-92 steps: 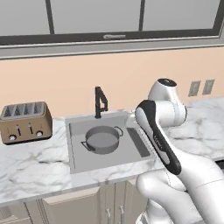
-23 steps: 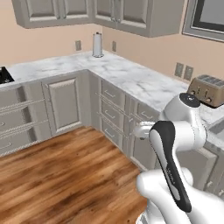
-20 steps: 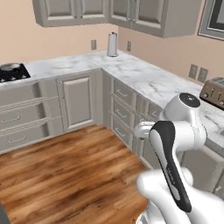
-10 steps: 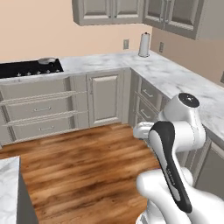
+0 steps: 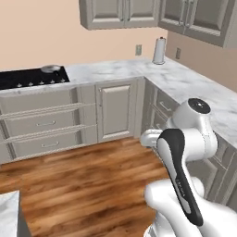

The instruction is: Move the pot and pan from the stove into the sink.

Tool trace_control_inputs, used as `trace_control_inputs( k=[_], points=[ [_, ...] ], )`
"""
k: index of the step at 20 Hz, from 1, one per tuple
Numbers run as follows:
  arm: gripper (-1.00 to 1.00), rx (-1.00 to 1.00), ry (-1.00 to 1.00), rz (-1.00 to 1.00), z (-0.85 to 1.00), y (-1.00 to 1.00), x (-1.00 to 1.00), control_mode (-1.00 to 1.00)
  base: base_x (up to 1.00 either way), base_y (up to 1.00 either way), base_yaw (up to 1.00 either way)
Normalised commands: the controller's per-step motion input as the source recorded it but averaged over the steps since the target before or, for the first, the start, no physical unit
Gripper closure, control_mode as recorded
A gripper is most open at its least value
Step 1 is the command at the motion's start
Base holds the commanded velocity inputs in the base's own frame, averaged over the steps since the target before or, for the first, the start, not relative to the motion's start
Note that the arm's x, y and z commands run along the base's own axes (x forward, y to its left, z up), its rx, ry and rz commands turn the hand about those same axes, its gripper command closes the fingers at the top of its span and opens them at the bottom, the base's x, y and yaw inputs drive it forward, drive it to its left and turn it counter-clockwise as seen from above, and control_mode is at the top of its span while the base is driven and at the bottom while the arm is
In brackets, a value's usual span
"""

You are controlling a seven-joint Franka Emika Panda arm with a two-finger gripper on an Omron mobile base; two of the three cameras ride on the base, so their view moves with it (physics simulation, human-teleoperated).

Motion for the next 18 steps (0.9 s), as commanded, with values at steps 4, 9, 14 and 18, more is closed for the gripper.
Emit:
trace_control_inputs(
  k=[4,9,14,18],
  points=[
    [-1.0,0.0,0.0,0.0,0.0,0.0,0.0,1.0,0.91,0.1,0.0],
    [-1.0,0.0,0.0,0.0,0.0,0.0,0.0,1.0,0.9,0.1,0.01],
    [-1.0,0.0,0.0,0.0,0.0,0.0,0.0,1.0,0.92,0.12,0.01],
    [-1.0,0.0,0.0,0.0,0.0,0.0,0.0,1.0,0.93,0.15,0.01]
  ],
)
